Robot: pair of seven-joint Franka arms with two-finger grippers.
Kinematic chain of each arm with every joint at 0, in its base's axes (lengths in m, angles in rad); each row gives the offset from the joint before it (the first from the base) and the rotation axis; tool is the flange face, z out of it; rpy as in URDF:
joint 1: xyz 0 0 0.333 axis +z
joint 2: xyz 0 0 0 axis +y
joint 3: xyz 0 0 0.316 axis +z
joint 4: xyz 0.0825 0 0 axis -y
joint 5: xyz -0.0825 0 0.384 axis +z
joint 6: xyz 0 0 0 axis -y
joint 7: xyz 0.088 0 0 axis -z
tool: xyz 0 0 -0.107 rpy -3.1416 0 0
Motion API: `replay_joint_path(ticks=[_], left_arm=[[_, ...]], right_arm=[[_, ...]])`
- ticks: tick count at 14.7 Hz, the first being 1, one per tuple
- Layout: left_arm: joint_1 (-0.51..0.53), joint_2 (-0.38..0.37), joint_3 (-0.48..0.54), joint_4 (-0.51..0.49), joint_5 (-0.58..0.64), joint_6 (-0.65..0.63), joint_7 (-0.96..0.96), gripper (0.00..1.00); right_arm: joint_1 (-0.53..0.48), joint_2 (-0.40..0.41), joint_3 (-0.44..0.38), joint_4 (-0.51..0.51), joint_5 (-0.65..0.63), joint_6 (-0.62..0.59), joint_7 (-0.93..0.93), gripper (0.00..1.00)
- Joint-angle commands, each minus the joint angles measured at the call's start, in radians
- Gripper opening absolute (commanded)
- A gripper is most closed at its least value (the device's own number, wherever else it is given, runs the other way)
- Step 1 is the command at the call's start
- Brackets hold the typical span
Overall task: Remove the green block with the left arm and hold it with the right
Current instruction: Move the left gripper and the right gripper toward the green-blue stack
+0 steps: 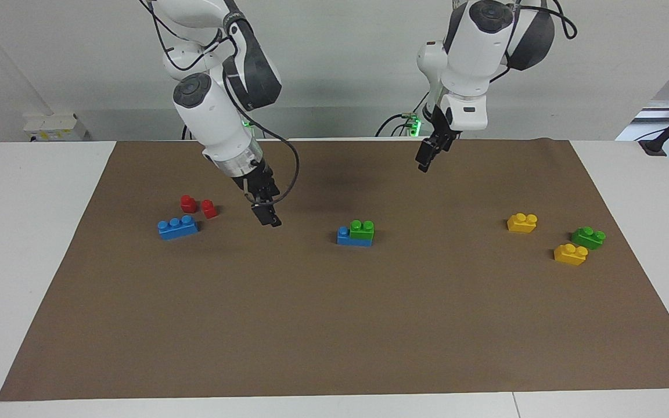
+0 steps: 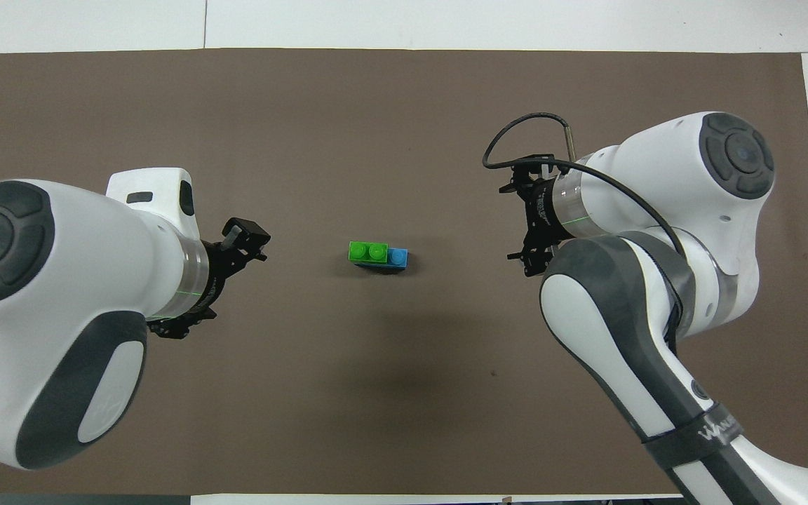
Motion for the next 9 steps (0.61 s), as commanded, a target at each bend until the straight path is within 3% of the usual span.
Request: replay_joint_path(ticks=[1, 5, 9], left_arm=[[-0.069, -0.019, 0.015, -0.078, -0.022, 0.115, -0.251, 1.0], [-0.15, 0.083, 0.016, -0.074, -0.02, 0.216, -0.575, 1.0], [-0.175, 0.172, 0.016, -0.063, -0.01, 0.288, -0.734, 1.0]], right_arm=[[0.022, 0.023, -0.001, -0.013, 0.019, 0.027, 0.006, 1.0], [0.039, 0.047, -0.001, -0.024, 0.06, 0.068, -0.006, 1.0], [0.081, 0.072, -0.001, -0.036, 0.07, 0.133, -0.003, 1.0]])
